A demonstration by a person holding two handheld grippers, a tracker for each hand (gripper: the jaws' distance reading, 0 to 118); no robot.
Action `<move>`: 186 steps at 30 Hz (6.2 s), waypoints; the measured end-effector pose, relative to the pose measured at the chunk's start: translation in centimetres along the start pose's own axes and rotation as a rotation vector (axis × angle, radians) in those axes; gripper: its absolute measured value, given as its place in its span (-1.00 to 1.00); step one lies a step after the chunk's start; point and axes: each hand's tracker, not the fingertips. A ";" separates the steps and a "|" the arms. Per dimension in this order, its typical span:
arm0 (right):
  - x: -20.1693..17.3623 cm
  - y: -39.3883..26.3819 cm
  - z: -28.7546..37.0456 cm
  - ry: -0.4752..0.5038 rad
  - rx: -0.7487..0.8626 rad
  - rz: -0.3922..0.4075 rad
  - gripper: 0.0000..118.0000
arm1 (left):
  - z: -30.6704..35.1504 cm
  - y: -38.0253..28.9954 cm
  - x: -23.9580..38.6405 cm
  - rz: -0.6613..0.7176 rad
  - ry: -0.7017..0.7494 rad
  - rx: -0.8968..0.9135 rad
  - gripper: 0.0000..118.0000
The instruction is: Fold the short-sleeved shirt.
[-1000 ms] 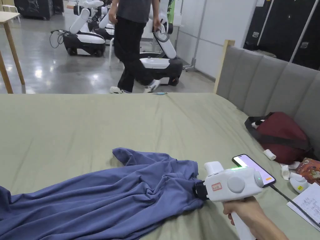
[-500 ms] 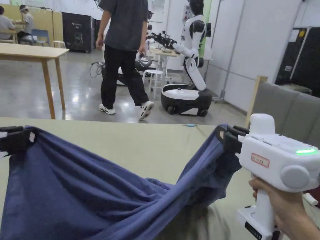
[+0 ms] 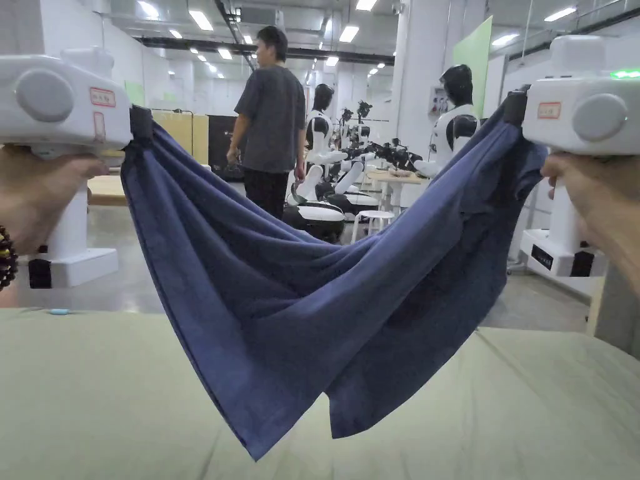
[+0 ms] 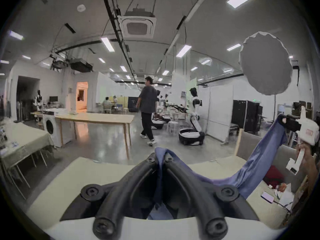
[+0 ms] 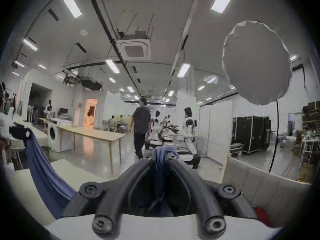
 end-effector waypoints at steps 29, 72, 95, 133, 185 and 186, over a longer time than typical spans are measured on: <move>3.6 -17.5 -2.2 0.064 -0.227 -0.085 -0.86 | -6.9 -17.8 0.9 -0.034 -0.066 -0.151 -0.99; 12.3 -34.4 37.3 0.163 -0.774 -0.017 0.95 | 25.0 -41.7 -6.8 0.021 -0.144 -0.654 0.96; 4.0 -26.7 40.8 0.315 -0.447 -0.061 -1.00 | 24.8 -45.2 -8.5 0.118 -0.129 -0.633 0.96; -5.5 -45.4 -4.4 0.448 -0.991 0.334 0.92 | 25.1 -45.5 -6.1 -0.001 -0.142 -0.608 -0.92; 6.0 3.0 4.9 -0.027 -0.068 0.098 -0.98 | 0.3 0.3 8.7 -0.013 -0.133 -0.068 -0.92; 6.1 3.7 3.8 -0.041 -0.070 0.087 -0.98 | -0.4 1.4 8.7 -0.009 -0.102 -0.058 -0.92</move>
